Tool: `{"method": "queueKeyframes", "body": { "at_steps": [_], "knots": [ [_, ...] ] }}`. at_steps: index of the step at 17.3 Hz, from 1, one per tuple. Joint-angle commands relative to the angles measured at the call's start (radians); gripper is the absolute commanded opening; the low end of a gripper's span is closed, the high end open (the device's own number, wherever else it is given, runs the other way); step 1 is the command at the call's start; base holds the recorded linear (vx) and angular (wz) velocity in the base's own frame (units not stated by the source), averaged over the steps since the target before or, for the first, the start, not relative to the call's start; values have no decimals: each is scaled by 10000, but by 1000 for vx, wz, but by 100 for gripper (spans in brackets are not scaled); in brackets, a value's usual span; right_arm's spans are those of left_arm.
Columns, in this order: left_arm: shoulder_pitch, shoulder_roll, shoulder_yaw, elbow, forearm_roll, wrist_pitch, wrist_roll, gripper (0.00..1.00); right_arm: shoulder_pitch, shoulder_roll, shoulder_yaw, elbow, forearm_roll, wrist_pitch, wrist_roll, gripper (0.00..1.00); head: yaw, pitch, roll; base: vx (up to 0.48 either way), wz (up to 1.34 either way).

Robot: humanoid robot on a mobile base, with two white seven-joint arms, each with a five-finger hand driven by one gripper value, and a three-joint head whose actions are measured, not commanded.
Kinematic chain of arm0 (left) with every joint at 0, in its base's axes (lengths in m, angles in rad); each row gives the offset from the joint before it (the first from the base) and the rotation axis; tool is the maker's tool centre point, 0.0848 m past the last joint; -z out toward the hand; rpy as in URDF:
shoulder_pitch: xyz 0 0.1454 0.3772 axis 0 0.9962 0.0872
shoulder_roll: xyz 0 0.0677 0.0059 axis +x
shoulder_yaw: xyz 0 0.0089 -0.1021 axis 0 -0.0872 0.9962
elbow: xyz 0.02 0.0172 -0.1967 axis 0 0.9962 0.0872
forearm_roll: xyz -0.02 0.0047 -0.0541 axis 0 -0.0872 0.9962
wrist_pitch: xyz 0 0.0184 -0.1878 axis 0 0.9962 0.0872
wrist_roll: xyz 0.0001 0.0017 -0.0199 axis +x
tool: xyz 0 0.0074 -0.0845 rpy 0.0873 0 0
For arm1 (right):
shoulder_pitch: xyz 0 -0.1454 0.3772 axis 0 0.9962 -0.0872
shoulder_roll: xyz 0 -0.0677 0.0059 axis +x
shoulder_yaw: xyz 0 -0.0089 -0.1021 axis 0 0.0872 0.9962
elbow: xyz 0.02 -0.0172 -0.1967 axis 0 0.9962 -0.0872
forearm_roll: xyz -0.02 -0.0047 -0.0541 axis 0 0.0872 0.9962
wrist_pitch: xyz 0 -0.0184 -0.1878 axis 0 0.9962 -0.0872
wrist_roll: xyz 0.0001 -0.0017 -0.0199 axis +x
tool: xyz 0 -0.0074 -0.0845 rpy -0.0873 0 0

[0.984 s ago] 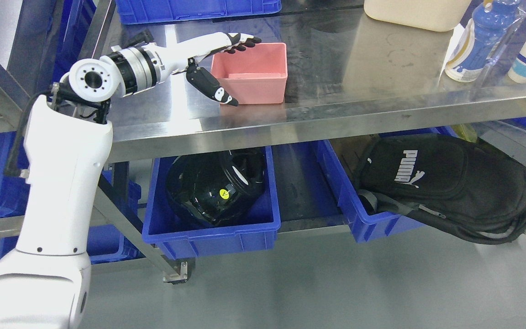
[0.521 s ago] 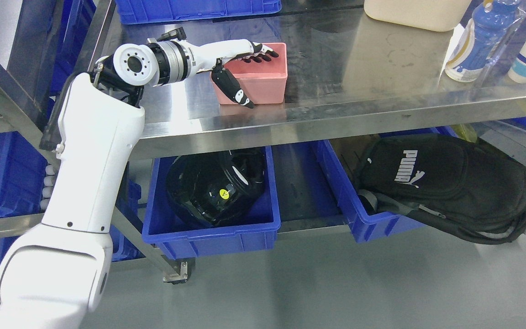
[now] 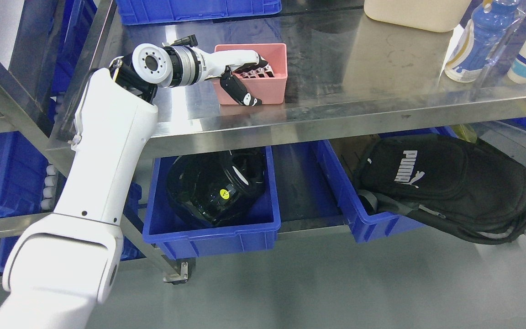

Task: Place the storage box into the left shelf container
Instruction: 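Hook the left hand fingers over the pink box rim and grip it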

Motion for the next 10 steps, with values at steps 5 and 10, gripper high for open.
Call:
{"method": "queueKeyframes", "body": {
  "at_steps": [5, 10],
  "knots": [
    [30, -99, 1548, 869, -69, -805, -48, 3, 77, -174, 0, -175, -31, 0, -7, 100, 0, 0, 0, 0, 0],
    [30, -99, 2958, 730, 39, -2044, 89, 1, 77, -174, 0, -175, -31, 0, -7, 100, 0, 0, 0, 0, 0]
  ]
}}
